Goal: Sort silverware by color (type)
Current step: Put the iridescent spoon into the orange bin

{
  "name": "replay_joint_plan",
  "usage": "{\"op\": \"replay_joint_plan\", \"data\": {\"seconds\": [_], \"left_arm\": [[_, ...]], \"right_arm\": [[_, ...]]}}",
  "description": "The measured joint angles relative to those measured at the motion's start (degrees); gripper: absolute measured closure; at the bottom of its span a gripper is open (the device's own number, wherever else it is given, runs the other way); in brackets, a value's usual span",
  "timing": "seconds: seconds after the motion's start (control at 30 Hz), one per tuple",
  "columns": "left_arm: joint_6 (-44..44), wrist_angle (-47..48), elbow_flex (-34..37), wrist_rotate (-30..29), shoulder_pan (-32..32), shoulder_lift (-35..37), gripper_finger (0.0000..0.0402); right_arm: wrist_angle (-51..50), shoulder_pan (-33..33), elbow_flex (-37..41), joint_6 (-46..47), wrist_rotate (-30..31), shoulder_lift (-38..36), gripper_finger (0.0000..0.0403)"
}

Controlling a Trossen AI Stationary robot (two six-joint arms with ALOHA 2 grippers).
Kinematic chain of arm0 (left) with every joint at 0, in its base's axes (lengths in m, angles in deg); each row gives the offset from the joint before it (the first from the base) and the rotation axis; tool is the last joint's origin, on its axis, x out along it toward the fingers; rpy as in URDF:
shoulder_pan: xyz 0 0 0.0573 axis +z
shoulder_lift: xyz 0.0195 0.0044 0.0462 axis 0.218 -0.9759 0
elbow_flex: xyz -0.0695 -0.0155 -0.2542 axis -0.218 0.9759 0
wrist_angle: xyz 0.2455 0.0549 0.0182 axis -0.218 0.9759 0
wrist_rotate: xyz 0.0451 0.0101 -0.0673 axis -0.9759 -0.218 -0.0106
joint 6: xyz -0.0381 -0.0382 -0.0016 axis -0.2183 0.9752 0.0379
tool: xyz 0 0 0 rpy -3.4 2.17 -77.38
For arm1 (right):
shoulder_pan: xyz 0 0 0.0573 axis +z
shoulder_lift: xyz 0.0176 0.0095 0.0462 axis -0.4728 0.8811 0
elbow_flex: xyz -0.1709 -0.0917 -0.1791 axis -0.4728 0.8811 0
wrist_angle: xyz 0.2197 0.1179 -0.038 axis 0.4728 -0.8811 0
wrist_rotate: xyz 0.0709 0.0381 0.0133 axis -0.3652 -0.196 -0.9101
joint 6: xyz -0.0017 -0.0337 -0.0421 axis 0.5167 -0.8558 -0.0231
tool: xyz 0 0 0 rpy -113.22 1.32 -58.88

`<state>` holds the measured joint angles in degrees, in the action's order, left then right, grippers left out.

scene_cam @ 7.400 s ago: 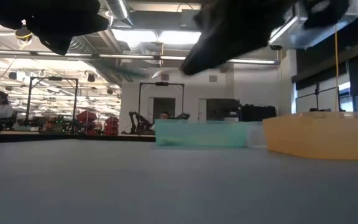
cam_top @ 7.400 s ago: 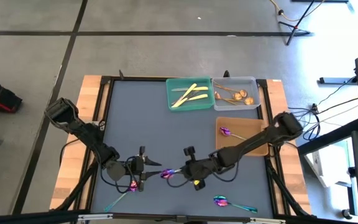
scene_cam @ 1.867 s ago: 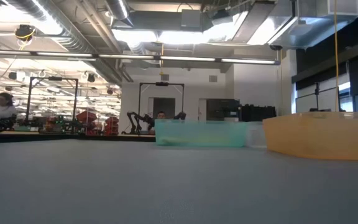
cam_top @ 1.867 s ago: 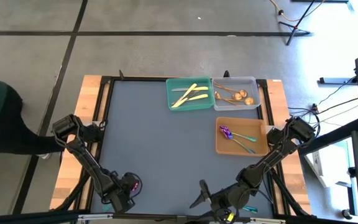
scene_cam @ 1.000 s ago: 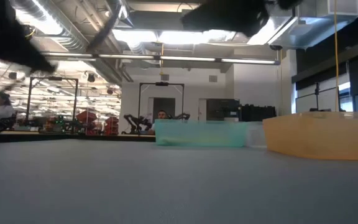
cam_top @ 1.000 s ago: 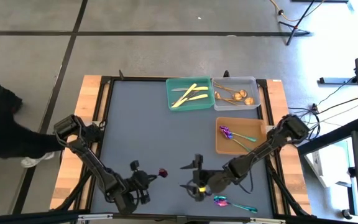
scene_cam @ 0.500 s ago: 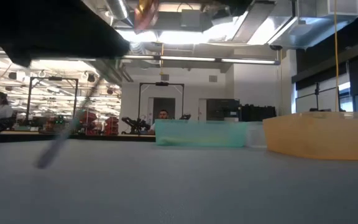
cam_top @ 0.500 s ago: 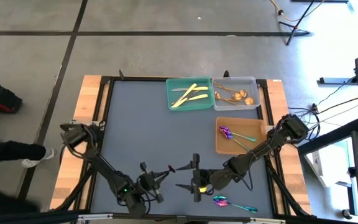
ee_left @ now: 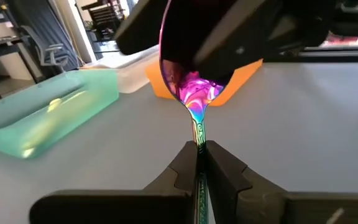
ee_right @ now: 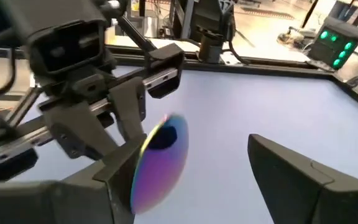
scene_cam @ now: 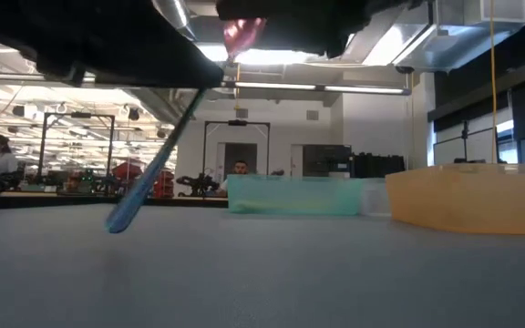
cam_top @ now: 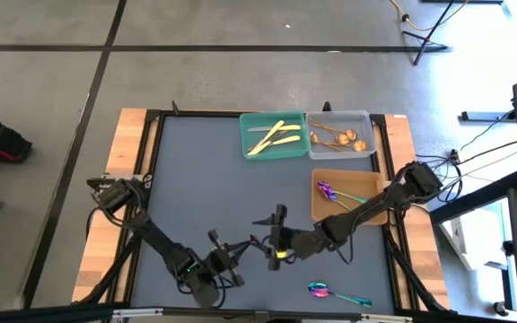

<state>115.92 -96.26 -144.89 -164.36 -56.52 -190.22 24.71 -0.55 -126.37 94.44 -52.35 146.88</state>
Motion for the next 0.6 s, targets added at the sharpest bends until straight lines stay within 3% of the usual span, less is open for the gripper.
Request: {"op": "replay_joint_plan", "data": {"seconds": [0.17,0.47,0.6], "left_arm": [[-2.04,0.03,0.00,3.28,2.00,0.02,0.0385],[-3.67,-0.07,0.00,3.83,2.30,0.02,0.0385],[-4.12,0.29,0.00,5.10,2.69,0.07,0.0383]], "right_arm": [[-0.74,-1.63,0.00,-1.53,-2.54,0.00,0.0165],[-1.20,-1.50,0.00,-9.90,-2.81,0.00,0.0382],[-1.65,-1.52,0.00,-12.07,-2.86,0.00,0.0385]]}}
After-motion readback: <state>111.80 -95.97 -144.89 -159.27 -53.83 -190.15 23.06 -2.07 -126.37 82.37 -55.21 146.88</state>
